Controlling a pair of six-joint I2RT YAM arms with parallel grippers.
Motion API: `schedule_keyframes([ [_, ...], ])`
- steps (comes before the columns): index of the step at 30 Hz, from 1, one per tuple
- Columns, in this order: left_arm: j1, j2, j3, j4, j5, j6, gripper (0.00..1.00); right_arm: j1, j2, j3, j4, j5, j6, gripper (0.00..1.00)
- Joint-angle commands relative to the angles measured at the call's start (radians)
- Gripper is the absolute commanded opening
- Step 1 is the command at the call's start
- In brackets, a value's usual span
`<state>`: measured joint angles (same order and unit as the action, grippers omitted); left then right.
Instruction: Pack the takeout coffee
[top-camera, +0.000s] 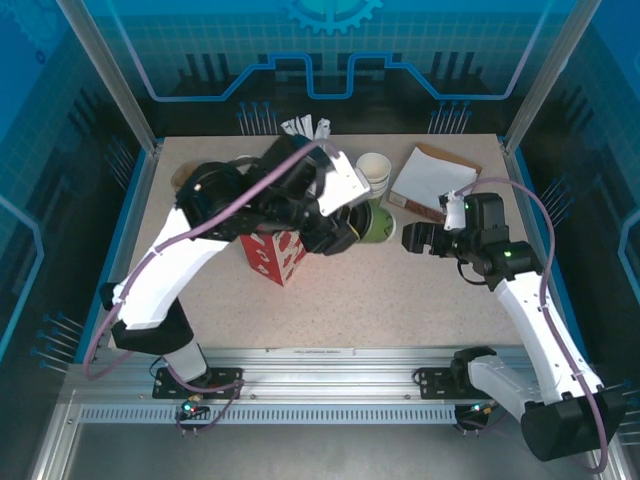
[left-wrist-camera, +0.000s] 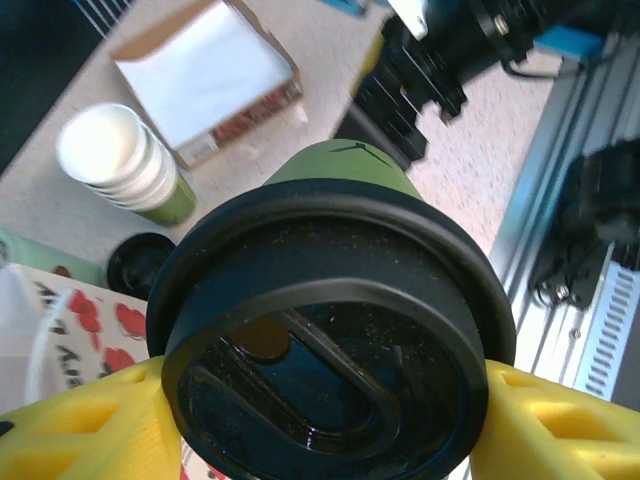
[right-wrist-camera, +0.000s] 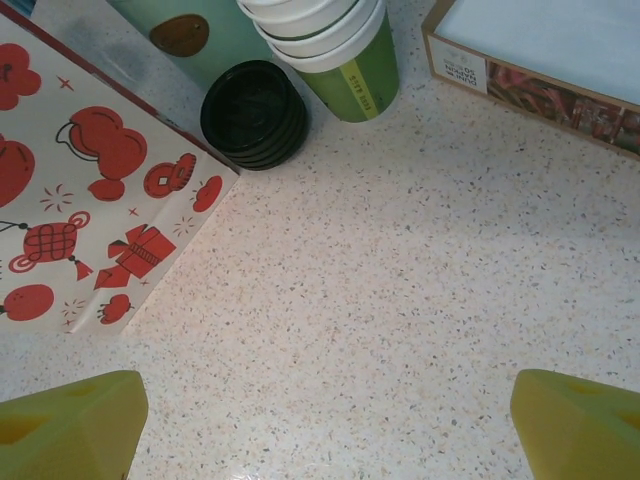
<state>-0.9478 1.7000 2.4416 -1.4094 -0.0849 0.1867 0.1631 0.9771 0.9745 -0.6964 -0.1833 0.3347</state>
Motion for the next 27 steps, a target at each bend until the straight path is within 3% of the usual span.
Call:
schedule_keyframes([
  [1, 0.095, -0.036, 0.040, 0.025, 0.012, -0.001, 0.45, 0.055, 0.019, 0.058, -0.026, -0.009, -0.020, 0.95],
  [9, 0.380, -0.097, 0.035, 0.060, 0.045, -0.075, 0.45, 0.245, 0.098, 0.157, -0.012, 0.062, -0.043, 0.94],
  [15, 0.523, -0.073, -0.023, -0.030, 0.037, -0.076, 0.45, 0.292, 0.154, 0.167, 0.028, 0.062, -0.044, 0.94],
  [27, 0.546, 0.017, -0.114, -0.178, -0.029, -0.049, 0.45, 0.299, 0.184, 0.142, 0.052, 0.045, -0.066, 0.94],
])
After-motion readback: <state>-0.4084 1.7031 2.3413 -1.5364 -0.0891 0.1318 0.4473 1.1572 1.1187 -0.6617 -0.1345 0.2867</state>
